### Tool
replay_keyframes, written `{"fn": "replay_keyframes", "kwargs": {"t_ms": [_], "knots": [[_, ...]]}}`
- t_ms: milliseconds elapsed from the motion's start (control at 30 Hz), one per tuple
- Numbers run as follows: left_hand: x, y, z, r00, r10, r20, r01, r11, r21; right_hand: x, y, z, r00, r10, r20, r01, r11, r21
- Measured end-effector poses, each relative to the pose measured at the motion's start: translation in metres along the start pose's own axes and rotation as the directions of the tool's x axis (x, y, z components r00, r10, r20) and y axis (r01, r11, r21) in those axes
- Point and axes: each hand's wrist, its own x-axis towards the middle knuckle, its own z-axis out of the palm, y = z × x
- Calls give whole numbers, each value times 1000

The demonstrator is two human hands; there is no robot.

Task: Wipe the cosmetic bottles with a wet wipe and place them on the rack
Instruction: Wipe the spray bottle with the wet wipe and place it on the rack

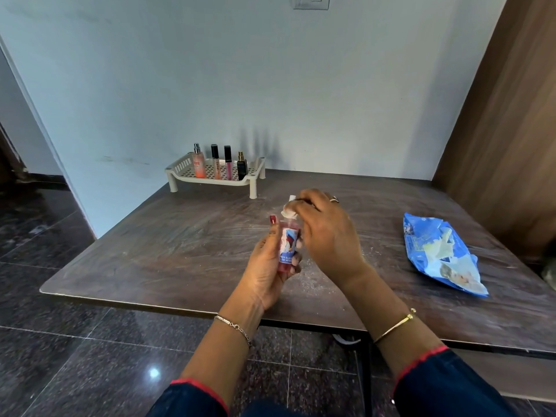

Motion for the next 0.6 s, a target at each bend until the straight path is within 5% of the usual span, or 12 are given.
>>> {"fn": "replay_keyframes", "kwargs": {"t_ms": [133, 433, 600], "knots": [[4, -5, 6, 999, 3, -52, -3, 1000, -1, -7, -6, 2, 998, 59, 34, -61, 997, 46], [-3, 2, 5, 993, 82, -89, -54, 958, 280, 5, 10, -10, 951, -201, 233, 262, 927, -267], [0, 6, 6, 983, 161, -92, -113, 914, 389, 24, 1, -20, 937, 22, 349, 94, 946, -311]]}}
